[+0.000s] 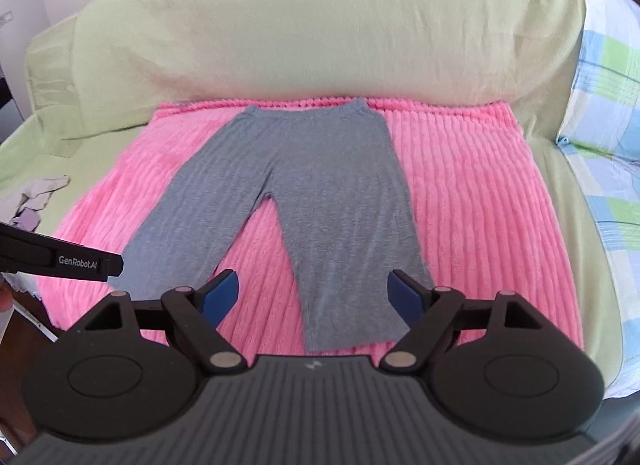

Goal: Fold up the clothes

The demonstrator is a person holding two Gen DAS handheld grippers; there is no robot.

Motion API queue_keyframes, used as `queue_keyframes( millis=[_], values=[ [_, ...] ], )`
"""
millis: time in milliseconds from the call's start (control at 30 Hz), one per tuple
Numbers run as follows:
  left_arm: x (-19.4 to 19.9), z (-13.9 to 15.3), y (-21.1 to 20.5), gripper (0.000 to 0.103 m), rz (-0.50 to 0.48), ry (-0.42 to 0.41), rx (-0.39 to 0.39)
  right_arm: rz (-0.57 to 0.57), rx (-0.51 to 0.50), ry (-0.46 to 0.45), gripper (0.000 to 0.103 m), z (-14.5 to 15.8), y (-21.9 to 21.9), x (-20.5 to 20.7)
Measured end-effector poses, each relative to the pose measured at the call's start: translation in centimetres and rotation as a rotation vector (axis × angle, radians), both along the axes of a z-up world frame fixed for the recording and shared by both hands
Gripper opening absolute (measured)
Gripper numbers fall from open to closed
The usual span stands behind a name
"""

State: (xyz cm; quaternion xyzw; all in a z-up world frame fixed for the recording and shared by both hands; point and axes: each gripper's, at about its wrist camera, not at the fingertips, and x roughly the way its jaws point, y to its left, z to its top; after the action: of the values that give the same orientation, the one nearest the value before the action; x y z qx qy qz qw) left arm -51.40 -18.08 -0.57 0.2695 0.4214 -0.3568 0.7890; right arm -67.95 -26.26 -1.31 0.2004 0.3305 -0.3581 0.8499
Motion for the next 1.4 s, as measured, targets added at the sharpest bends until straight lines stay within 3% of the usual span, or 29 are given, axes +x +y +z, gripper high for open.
queue_keyframes(
  millis=[133, 367, 600, 800, 900, 967, 1133, 1200, 1267, 1400],
  values=[
    [-2.4, 1.7, 0.4, 0.047, -0.022, -0.044, -0.034, 0.031, -0.031, -0.026, 0.083, 1.4, 1.3, -2.4],
    [-3.8, 2.4, -0.3, 0.047, -0.024, -0.046, -0.043, 0.044, -0.053, -0.046, 0.085, 2.7, 1.3, -4.3],
    [-3.5, -0.7, -0.4, 0.060, -0.068, -0.027, -0.004, 0.099, -0.018, -0.056, 0.089, 0.8, 0.0, -5.1],
    [-7.7, -7.2, -4.1, 0.060, -0.354, -0.043, 0.050, 0.077, 0.157, -0.042, 0.076, -3.9, -6.4, -7.3],
    [-11.6, -9.9, -8.1, 0.061, -0.540, -0.104, 0.075, 0.037, 0.200, -0.049, 0.075, -4.6, -9.9, -7.8],
    [-14.3, -11.1, -10.5, 0.061, -0.651, -0.192, 0.084, 0.016, 0.229, -0.061, 0.075, -5.0, -13.1, -7.7],
    [-17.9, -13.5, -13.6, 0.061, -0.822, -0.288, 0.124, 0.015, 0.317, -0.059, 0.075, -6.9, -17.3, -7.0],
    [-18.1, -14.2, -14.0, 0.061, -0.839, -0.281, 0.129, 0.026, 0.388, -0.062, 0.067, -8.4, -18.1, -6.8],
    [-17.8, -14.8, -14.2, 0.061, -0.825, -0.266, 0.122, 0.056, 0.462, -0.071, 0.035, -10.3, -18.4, -6.8],
    [-17.7, -15.7, -15.0, 0.061, -0.794, -0.247, 0.129, 0.065, 0.544, -0.055, 0.033, -13.7, -18.9, -6.6]
  ],
)
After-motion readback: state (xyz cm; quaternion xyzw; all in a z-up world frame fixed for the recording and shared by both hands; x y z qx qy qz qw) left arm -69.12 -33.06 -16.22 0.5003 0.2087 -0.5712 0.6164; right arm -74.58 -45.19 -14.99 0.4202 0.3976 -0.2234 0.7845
